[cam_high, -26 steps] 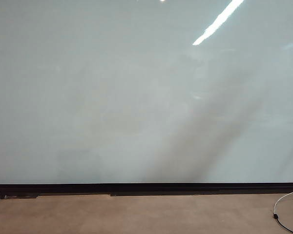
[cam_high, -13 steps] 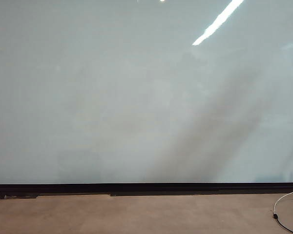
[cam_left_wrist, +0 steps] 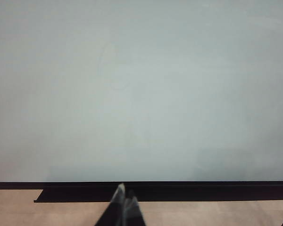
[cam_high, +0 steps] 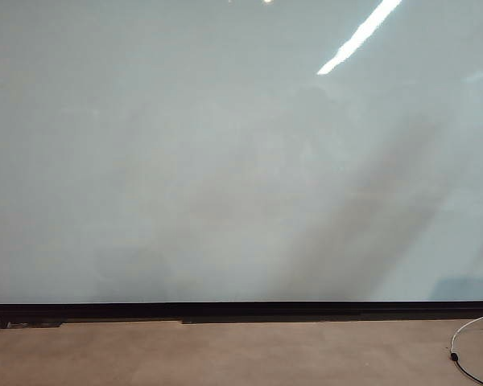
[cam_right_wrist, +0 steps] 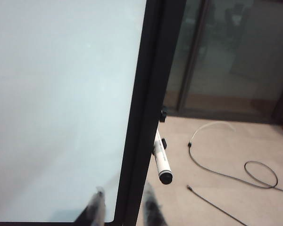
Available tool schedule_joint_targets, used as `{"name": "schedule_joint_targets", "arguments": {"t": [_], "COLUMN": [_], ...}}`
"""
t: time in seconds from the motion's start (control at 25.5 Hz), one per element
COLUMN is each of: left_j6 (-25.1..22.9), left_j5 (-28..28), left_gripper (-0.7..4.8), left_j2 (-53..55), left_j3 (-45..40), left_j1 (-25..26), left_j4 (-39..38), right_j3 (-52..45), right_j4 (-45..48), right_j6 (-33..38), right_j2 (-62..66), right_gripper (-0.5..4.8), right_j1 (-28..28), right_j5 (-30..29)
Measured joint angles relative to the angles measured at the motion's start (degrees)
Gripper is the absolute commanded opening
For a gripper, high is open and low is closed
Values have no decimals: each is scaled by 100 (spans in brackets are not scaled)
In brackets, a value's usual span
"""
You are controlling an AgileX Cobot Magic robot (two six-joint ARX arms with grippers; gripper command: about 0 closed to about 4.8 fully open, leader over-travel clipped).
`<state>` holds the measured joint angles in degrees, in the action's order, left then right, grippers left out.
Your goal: Pick up the pen on the shelf to the right of the whiteboard and draw a rectangle.
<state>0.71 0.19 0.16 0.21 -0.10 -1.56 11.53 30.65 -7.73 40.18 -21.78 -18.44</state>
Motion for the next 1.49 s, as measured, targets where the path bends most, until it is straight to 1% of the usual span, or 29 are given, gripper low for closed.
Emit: {"name": "schedule_joint_targets", "arguments": {"t": [0.12, 0.2, 0.27, 0.47, 0.63, 0.82, 1.06, 1.33, 1.49], "left_j6": [-2, -2, 0, 0, -2, 0, -2, -2, 0], "left_j5": [0, 0, 0, 0, 0, 0, 0, 0, 0], "left_gripper": [-5, -4, -4, -4, -4, -4, -4, -5, -4], "left_j2": [0, 0, 0, 0, 0, 0, 0, 0, 0], "left_j3": [0, 0, 0, 0, 0, 0, 0, 0, 0], "left_j1": [0, 0, 0, 0, 0, 0, 0, 0, 0], "left_j4": [0, 0, 2, 2, 2, 0, 2, 2, 2], "right_j3": [107, 118, 136, 201, 201, 212, 350, 350, 413], "right_j4": [181, 372, 509, 811, 1029, 1338, 1574, 1958, 2347], "right_j6": [17, 24, 44, 57, 109, 188, 210, 282, 297], "right_j2": [411, 608, 861, 1220, 1416, 1731, 2103, 2686, 3121], "right_gripper": [108, 109, 123, 128, 162, 162, 162, 162, 163], "right_j1": [-114, -142, -186, -299, -400, -601, -634, -636, -638], "right_j5": [-236, -319, -376, -551, -586, -846, -1084, -1115, -1152]}}
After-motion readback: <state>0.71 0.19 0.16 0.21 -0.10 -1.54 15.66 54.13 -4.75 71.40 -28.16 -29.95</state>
